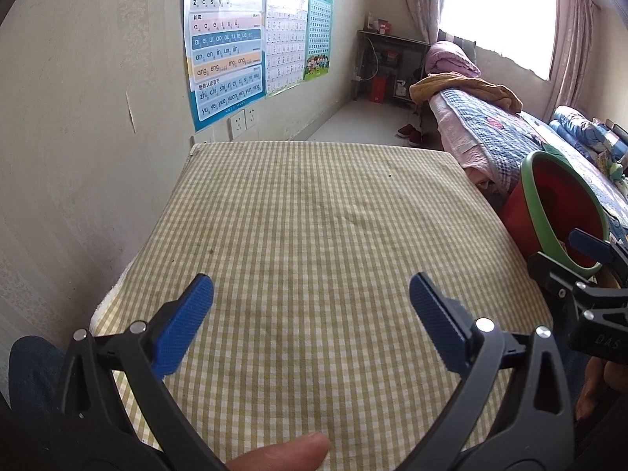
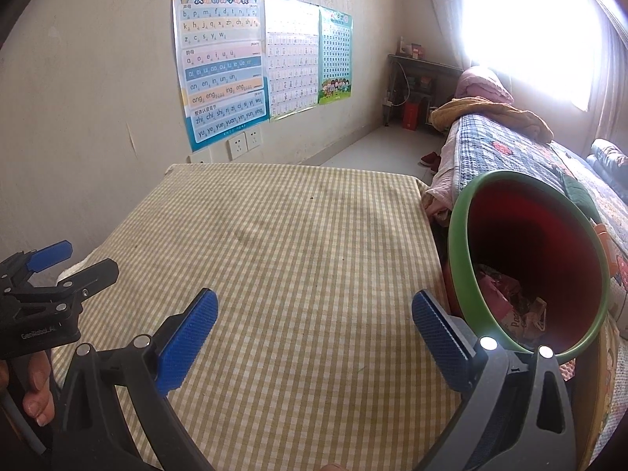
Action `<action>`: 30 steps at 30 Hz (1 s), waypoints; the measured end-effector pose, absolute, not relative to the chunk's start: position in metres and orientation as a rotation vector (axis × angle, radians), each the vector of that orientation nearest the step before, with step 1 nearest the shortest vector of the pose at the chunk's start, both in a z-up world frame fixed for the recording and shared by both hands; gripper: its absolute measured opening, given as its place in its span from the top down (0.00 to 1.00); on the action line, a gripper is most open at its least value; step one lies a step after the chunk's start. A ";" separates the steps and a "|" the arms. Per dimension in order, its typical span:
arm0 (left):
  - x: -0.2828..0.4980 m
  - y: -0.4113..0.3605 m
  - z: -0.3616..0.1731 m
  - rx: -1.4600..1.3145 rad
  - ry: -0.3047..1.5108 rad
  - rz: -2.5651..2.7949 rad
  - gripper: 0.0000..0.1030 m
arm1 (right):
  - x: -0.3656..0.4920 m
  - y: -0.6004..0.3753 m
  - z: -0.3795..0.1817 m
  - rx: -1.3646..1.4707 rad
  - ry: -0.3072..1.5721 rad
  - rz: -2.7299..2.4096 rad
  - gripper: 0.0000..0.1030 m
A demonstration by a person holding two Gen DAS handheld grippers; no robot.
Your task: Collect trash
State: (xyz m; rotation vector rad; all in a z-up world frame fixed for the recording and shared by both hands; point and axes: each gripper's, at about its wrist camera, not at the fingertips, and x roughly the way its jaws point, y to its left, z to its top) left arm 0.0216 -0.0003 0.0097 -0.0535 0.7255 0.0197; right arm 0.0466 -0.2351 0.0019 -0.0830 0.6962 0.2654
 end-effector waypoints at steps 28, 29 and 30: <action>0.021 0.005 0.008 -0.066 0.734 0.041 0.05 | 0.052 -0.234 -0.005 -0.098 0.715 0.260 0.07; 0.021 0.004 0.008 -0.066 0.734 0.041 0.05 | 0.052 -0.234 -0.006 -0.097 0.716 0.260 0.07; 0.021 0.005 0.008 -0.066 0.734 0.041 0.05 | 0.052 -0.234 -0.005 -0.096 0.716 0.259 0.07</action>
